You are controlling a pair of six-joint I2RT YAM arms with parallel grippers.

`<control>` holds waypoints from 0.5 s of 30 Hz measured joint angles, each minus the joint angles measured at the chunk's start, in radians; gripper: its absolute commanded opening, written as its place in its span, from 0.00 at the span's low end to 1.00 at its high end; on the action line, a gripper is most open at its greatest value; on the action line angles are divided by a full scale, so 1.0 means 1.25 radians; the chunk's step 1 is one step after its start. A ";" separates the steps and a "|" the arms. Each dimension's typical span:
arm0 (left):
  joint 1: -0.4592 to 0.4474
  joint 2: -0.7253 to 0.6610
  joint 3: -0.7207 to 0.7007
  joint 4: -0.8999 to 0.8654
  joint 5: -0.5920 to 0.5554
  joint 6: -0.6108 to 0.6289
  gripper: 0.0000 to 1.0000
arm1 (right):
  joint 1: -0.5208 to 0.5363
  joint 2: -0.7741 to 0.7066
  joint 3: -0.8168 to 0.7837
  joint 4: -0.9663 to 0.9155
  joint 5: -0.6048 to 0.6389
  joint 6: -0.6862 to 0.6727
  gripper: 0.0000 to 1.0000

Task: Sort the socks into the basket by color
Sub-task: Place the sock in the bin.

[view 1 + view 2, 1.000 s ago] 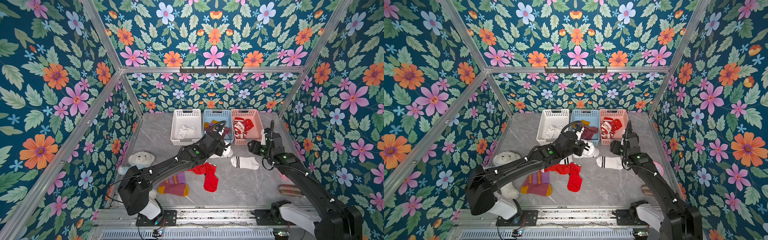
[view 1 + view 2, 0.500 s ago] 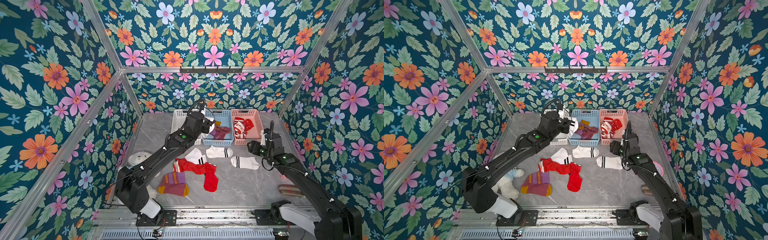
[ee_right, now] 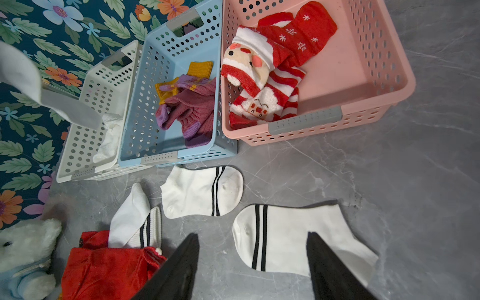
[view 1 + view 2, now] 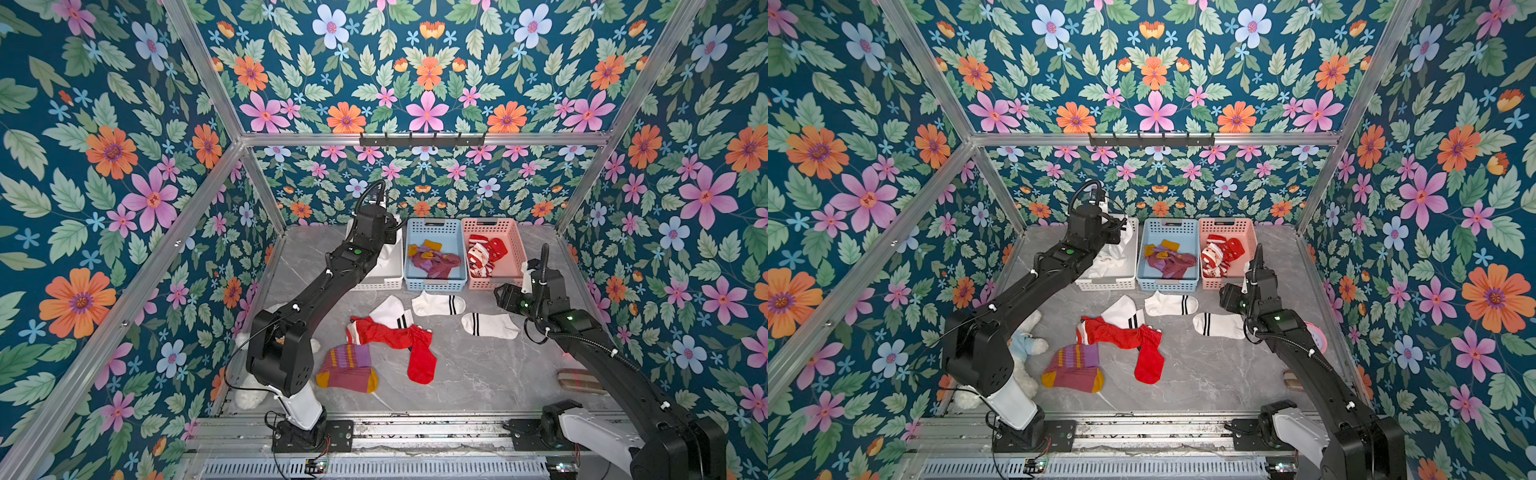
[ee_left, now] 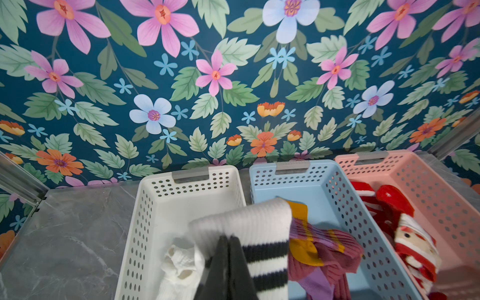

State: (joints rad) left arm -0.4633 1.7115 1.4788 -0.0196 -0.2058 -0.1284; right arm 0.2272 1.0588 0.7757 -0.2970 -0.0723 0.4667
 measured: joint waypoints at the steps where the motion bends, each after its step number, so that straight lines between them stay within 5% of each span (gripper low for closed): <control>1: 0.010 0.008 -0.002 0.002 0.005 -0.001 0.00 | 0.000 -0.002 -0.002 0.000 0.000 0.000 0.67; 14: 0.109 0.096 0.005 0.065 0.104 -0.027 0.00 | 0.000 -0.012 -0.012 -0.009 -0.003 0.000 0.67; 15: 0.113 0.102 0.006 0.066 0.104 -0.034 0.06 | 0.000 -0.012 -0.014 -0.009 -0.003 0.001 0.67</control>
State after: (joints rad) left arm -0.3218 1.8389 1.4868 0.0628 -0.0753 -0.1703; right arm 0.2272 1.0439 0.7586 -0.3077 -0.0761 0.4675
